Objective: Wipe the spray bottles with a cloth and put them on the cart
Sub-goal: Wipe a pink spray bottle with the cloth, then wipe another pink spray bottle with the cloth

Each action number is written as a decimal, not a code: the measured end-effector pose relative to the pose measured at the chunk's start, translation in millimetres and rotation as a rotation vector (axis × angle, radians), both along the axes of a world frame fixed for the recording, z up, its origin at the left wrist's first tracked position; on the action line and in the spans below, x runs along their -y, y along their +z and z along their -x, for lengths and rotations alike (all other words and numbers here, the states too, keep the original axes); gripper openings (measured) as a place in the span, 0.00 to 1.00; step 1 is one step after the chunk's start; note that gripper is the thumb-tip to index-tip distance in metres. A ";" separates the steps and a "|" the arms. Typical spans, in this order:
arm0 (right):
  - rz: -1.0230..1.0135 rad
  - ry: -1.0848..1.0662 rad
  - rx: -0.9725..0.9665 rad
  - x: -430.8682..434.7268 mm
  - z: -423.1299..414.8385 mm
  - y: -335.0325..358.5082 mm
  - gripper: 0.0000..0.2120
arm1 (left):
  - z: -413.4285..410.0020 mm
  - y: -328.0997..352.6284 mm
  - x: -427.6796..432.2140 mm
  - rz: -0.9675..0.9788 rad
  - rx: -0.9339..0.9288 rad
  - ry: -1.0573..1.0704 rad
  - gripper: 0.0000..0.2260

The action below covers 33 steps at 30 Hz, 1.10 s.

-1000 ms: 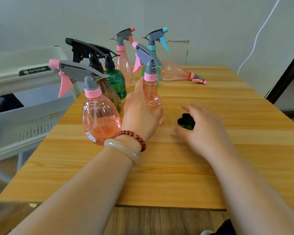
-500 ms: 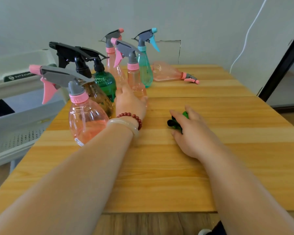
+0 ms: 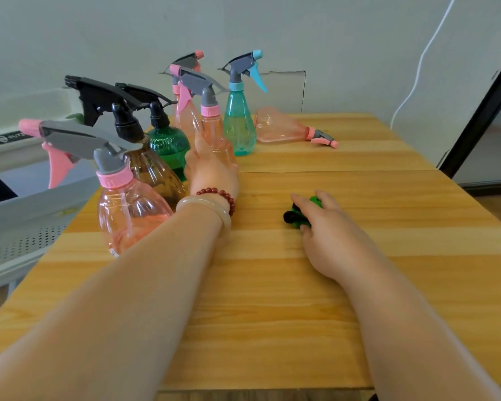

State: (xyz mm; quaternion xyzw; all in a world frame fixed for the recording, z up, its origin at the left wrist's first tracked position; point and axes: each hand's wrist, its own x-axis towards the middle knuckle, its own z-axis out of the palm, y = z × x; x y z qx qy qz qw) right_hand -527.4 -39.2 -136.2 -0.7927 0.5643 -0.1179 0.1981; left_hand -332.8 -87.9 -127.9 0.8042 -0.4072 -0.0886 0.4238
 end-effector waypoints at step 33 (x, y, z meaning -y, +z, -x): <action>0.198 -0.018 0.133 41.1 -13.9 14.4 0.22 | 28.4 3.0 -72.2 -0.152 -0.035 -0.390 0.18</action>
